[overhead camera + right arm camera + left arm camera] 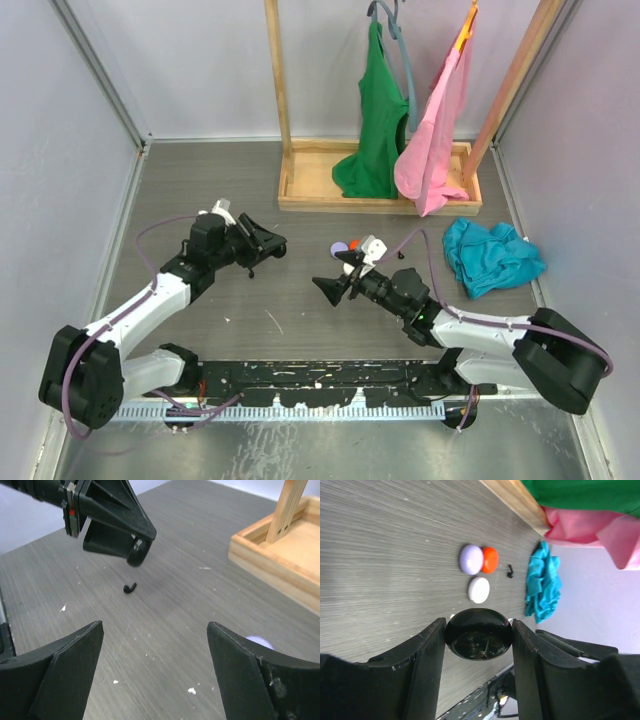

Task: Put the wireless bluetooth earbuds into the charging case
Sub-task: Pick up the charging case at the center of the board.

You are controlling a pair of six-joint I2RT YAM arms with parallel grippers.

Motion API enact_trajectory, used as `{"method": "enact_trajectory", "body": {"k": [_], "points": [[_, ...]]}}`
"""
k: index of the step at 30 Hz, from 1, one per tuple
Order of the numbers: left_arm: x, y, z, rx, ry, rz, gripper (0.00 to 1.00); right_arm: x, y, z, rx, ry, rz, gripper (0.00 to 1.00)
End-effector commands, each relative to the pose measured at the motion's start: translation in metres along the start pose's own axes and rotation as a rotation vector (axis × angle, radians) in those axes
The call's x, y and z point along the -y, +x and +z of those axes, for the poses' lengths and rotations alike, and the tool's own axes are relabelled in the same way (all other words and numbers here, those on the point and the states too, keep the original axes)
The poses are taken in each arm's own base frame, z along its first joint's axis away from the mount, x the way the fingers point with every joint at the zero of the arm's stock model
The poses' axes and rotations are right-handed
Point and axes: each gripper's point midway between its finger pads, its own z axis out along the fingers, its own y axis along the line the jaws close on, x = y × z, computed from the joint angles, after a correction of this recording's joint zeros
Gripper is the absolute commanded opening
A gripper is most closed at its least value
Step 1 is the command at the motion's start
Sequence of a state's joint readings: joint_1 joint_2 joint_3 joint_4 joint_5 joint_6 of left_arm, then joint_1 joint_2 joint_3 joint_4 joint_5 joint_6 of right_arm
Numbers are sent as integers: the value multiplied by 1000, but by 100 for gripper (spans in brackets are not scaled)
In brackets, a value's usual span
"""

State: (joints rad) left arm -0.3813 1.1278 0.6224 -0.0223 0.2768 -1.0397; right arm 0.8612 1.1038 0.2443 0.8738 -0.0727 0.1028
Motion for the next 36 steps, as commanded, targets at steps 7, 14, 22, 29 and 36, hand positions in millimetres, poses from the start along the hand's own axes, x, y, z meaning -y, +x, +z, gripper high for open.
{"method": "enact_trajectory", "body": {"k": [7,14,22,29,36], "points": [[80,4,7,94,271,-153,29,-1,-79,30,301,39,-118,86],[109,14,2,115,355,-220,28,2,-89,40,382,72,-97,75],[127,23,-10,153,399,-237,28,5,-91,48,440,90,-82,65],[130,25,-16,168,410,-249,28,2,-85,55,437,76,-60,58],[135,29,-19,158,425,-254,28,2,-84,55,446,72,-52,46]]}}
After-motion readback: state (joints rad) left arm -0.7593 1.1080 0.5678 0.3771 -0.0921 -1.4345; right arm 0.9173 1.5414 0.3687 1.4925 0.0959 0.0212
